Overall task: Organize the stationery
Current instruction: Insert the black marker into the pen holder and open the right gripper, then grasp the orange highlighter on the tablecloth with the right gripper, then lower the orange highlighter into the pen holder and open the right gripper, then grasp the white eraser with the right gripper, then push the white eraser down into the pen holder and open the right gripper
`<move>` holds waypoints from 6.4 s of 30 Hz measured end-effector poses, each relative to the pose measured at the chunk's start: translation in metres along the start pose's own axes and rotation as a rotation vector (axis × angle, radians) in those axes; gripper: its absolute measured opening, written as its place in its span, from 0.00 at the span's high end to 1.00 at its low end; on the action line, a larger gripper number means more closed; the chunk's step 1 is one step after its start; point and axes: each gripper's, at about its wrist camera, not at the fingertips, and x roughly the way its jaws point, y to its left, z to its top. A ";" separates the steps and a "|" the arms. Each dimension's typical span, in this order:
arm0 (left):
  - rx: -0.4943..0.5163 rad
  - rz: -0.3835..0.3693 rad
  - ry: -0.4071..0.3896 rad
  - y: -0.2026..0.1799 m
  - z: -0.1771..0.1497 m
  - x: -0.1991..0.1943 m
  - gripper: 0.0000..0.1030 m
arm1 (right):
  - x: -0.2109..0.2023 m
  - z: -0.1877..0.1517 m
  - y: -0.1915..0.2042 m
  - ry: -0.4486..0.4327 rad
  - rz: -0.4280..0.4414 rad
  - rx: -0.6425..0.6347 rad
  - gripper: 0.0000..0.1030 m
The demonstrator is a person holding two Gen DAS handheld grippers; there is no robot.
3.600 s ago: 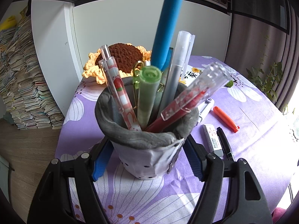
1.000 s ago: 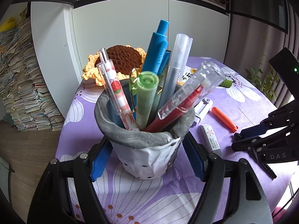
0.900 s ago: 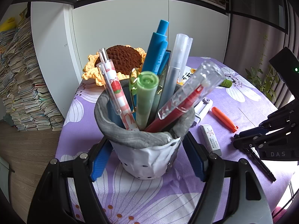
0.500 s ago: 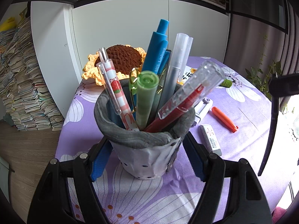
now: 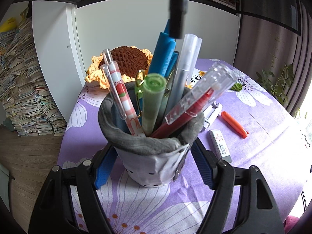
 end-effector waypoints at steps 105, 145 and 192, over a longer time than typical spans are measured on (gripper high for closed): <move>-0.035 -0.028 0.018 0.001 0.003 0.010 0.33 | 0.058 -0.064 -0.025 0.253 0.144 0.050 0.90; -0.034 -0.006 -0.061 0.003 0.001 -0.005 0.33 | 0.086 -0.186 -0.074 0.526 -0.316 0.229 0.62; -0.039 -0.013 -0.045 0.001 0.002 -0.001 0.33 | 0.056 -0.063 -0.020 0.212 0.109 0.068 0.83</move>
